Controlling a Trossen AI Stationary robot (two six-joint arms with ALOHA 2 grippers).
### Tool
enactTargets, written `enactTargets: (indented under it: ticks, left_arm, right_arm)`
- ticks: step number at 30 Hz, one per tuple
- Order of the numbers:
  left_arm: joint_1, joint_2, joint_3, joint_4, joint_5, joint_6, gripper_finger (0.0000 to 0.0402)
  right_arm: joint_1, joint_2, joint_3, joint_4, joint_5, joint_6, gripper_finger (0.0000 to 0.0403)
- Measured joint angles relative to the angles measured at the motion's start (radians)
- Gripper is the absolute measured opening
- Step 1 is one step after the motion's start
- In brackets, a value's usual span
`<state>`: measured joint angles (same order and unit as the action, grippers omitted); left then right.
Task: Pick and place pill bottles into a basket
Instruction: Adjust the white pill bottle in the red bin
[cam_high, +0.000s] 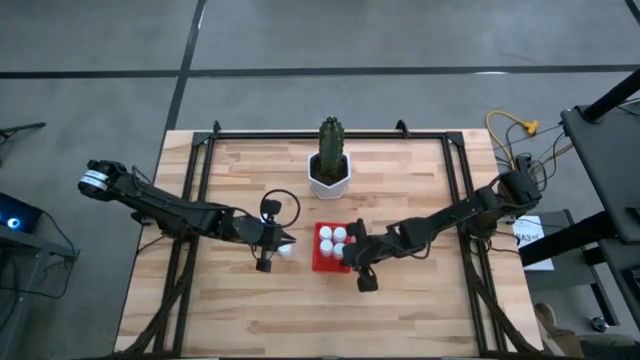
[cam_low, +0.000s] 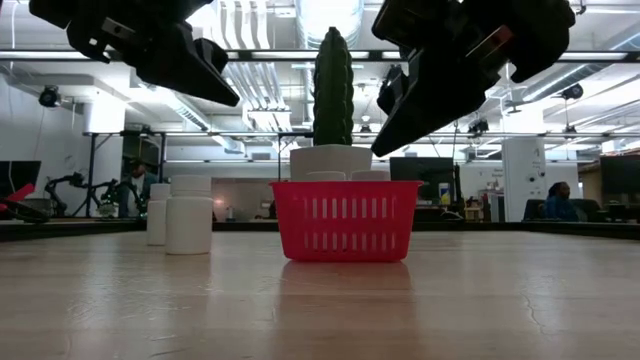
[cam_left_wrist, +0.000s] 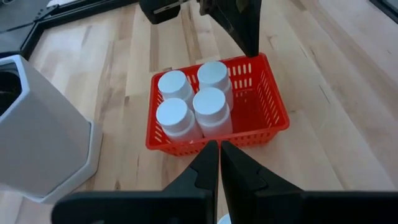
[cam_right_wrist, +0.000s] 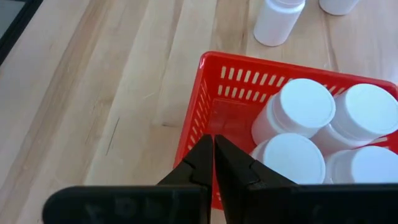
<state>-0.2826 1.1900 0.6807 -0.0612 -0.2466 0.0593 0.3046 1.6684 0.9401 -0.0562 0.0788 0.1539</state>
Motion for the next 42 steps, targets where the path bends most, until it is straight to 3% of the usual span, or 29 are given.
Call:
enactTargets:
  ticks: [29,35,42]
  left_arm:
    - [0.0,0.0,0.0,0.0,0.0,0.0,0.0]
    - [0.0,0.0,0.0,0.0,0.0,0.0,0.0]
    - [0.0,0.0,0.0,0.0,0.0,0.0,0.0]
  right_arm:
    - [-0.034,0.003,-0.002,0.002,-0.058,0.012,0.0008]
    - [-0.072,0.003,0.002,-0.001,-0.132,0.021,0.0008]
    - [-0.084,0.002,0.11,-0.19,-0.136,-0.012,0.0008]
